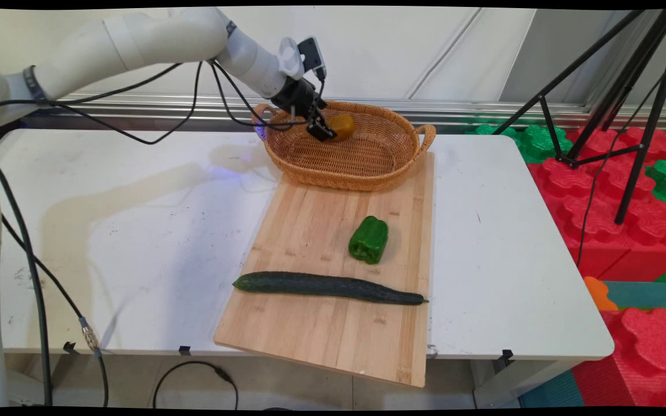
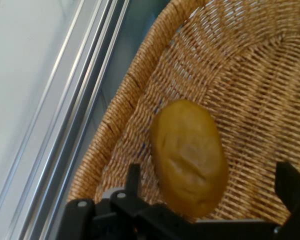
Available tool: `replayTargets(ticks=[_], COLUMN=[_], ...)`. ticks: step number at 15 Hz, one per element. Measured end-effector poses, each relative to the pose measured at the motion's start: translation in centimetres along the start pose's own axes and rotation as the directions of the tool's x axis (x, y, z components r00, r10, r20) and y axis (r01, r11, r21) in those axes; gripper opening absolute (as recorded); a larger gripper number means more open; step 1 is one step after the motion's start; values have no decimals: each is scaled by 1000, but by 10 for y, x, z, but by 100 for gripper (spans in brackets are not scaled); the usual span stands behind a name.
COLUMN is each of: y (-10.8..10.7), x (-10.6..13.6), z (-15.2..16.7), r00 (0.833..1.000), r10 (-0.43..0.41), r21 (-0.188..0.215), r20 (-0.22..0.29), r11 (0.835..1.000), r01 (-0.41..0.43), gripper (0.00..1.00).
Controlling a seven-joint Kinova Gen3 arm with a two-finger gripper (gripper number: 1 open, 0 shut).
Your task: Pick up the potato from the vegetable basket
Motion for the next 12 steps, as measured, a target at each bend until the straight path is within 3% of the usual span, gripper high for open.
replayTargets(ticks=[12], y=[4], x=[-6], z=[48], r00=[998], r10=[-59], r21=[1], r20=[8], r11=[998], r01=[59], gripper=[100])
